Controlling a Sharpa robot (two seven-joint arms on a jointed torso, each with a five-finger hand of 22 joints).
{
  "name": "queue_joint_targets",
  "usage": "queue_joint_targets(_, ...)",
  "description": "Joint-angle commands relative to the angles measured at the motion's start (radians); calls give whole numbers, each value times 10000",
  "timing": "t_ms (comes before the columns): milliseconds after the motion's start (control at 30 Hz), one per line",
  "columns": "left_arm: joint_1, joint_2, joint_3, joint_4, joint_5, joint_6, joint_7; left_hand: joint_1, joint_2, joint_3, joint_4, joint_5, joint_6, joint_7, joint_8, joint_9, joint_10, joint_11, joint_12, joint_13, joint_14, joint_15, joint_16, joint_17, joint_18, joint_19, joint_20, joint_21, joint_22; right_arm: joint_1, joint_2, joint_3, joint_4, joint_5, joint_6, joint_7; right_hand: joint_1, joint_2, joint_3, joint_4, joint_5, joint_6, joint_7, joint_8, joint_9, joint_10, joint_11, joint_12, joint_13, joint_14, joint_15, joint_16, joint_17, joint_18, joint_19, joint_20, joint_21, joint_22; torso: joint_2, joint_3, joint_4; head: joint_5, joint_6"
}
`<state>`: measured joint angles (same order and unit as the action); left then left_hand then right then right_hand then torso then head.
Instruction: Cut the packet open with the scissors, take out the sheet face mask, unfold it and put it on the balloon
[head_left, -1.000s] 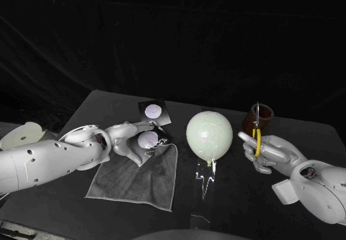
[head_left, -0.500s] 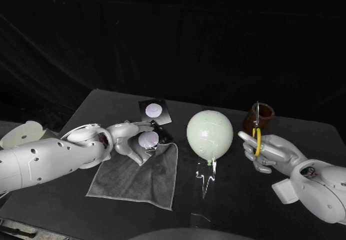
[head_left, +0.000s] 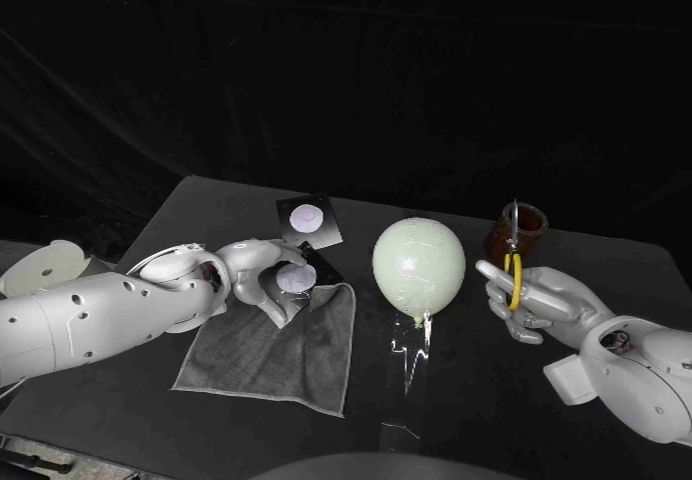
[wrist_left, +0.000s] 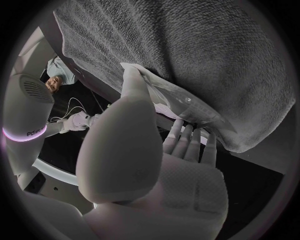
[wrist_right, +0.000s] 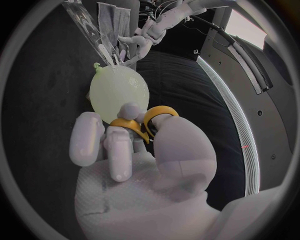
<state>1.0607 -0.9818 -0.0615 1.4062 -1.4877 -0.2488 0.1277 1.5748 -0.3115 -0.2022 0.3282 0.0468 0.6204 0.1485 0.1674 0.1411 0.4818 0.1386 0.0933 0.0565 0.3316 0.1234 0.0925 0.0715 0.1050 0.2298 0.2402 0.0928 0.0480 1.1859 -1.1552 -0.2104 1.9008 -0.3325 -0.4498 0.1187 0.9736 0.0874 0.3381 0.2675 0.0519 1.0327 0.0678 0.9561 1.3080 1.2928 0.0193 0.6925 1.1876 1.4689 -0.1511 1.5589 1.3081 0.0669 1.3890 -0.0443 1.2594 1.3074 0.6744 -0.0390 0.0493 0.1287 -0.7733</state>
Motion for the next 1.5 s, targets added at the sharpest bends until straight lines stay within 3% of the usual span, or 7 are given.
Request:
queue_joint_targets(33, -341, 95, -254, -164, -693, 597, -436, 1202, 1710, 2429, -341, 12, 621, 217, 173, 522, 385, -16, 124, 49, 160, -15, 63, 42, 429, 84, 35, 56, 7, -5, -5, 5, 34, -112, 190, 131, 12, 736, 34, 5, 27, 3943, -1380, 4288, 1933, 2780, -1449, 8783, 3832, 994, -114, 61, 2507, 69, -3, 22, -9, 895, 3, 3, 7, 5, -7)
queue_joint_targets(233, -367, 80, -253, -155, -647, 560, -234, 1232, 2264, 2850, -382, 7, 1550, 115, 553, 760, 1229, -81, 178, 38, 384, -45, 110, 99, 599, 114, 109, 78, 7, -5, -10, 5, 40, -115, 188, 135, 12, 736, 34, 5, 27, 3943, -1380, 4288, 1933, 2780, -1449, 8783, 3832, 994, -114, 61, 2507, 69, -3, 22, -9, 895, 2, -1, 18, 10, -14)
queue_joint_targets(500, -380, 81, -250, -133, -531, 496, 118, 1286, 2595, 3096, -399, 7, 1960, 46, 719, 812, 1777, -109, 147, 27, 643, -32, 168, 161, 731, 179, 187, 116, 15, -5, -15, 5, 48, -128, 184, 138, 12, 736, 34, 5, 27, 3943, -1380, 4288, 1933, 2780, -1449, 8783, 3832, 994, -114, 61, 2507, 69, -3, 22, -9, 895, 3, -4, 17, 11, -13)
queue_joint_targets(567, -382, 77, -249, -121, -463, 467, 236, 1341, 2838, 3273, -391, 7, 2222, 36, 820, 841, 2166, -95, 171, 45, 903, 5, 247, 219, 768, 255, 223, 154, 28, -5, -18, 5, 51, -130, 180, 141, 12, 736, 34, 5, 27, 3943, -1380, 4288, 1933, 2780, -1449, 8783, 3832, 994, -114, 61, 2507, 69, -3, 22, -9, 895, 7, -4, 14, 9, -4)
queue_joint_targets(967, -382, -4, -191, 51, 578, 391, 862, 887, 3473, 3676, -346, 6, 2369, 148, 762, 774, 2325, 56, -63, 13, 1035, 183, 235, 247, 777, 314, 325, 188, 27, -5, -15, 5, 36, -136, 175, 146, 12, 736, 34, 5, 27, 3943, -1380, 4288, 1933, 2780, -1449, 8783, 3832, 994, -114, 61, 2507, 69, -3, 22, -9, 895, 6, -6, 11, -29, 43)
queue_joint_targets(1300, -316, -115, 16, 214, 1871, 422, 1129, 785, 3262, 3826, -382, 5, 2249, 327, 615, 687, 1971, 273, -322, -12, 942, 408, 149, 224, 759, 287, 455, 177, 11, -5, 30, 5, -74, -138, 180, 138, 12, 736, 34, 5, 27, 3943, -1380, 4288, 1933, 2780, -1449, 8783, 3832, 994, -114, 61, 2507, 69, -3, 22, -9, 895, 10, -8, 13, -80, 100)
queue_joint_targets(1500, -2, -181, 108, 349, 2984, 567, 1211, 777, 3139, 3879, -378, 5, 2189, 423, 550, 649, 1803, 381, -389, -24, 898, 499, 113, 213, 738, 268, 488, 169, 3, -5, 109, 6, -187, -137, 190, 135, 12, 736, 34, 5, 27, 3943, -1380, 4288, 1933, 2780, -1449, 8783, 3832, 994, -114, 61, 2507, 69, -3, 22, -9, 895, 10, -3, 10, -79, 151)
